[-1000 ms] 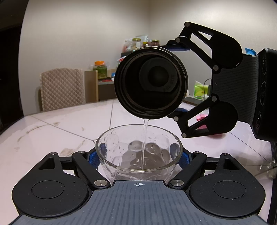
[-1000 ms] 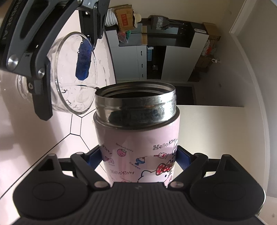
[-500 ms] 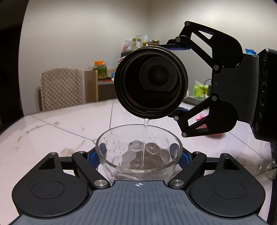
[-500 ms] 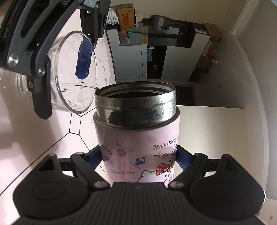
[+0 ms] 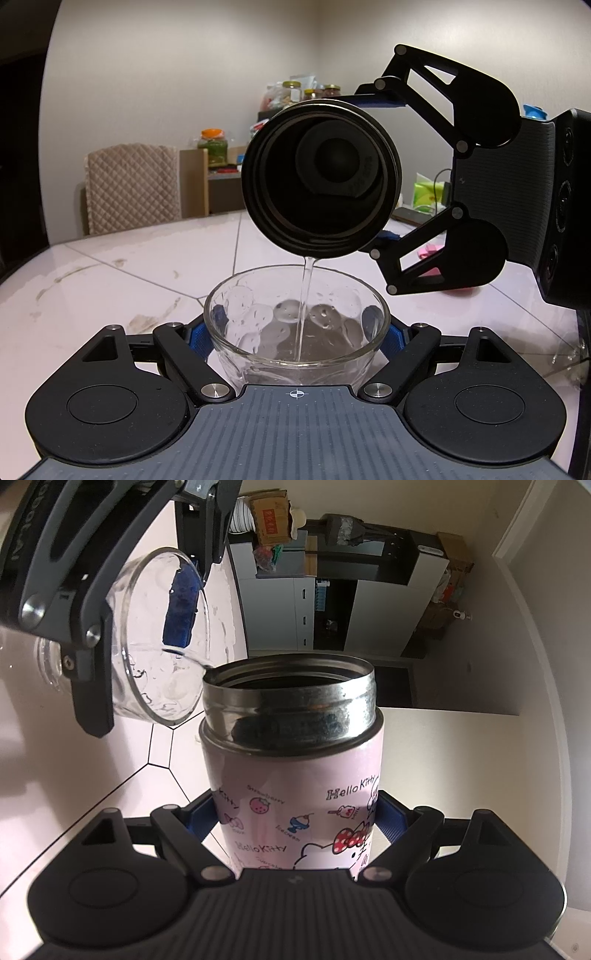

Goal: Unscrew bottle cap and pour
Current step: 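Tilt the pink Hello Kitty jar with the right tool while the left tool holds the glass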

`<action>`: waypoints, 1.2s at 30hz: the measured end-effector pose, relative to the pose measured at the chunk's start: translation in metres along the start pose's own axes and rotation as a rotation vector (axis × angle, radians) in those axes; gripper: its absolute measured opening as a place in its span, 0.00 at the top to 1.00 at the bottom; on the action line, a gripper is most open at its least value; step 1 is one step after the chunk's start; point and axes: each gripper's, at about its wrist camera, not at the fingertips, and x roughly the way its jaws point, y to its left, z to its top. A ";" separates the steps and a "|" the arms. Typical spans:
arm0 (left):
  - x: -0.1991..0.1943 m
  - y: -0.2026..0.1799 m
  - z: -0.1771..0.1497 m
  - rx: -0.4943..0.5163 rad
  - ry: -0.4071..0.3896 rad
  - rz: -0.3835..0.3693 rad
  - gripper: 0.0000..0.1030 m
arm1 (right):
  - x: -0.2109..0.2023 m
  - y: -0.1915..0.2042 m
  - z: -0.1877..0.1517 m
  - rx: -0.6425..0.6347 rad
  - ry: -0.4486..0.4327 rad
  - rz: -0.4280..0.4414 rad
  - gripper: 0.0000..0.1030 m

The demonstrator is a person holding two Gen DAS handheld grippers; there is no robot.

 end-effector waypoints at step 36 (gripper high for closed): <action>0.003 0.002 0.000 -0.002 0.000 0.000 0.14 | -0.016 -0.012 0.005 -0.031 0.006 -0.008 0.15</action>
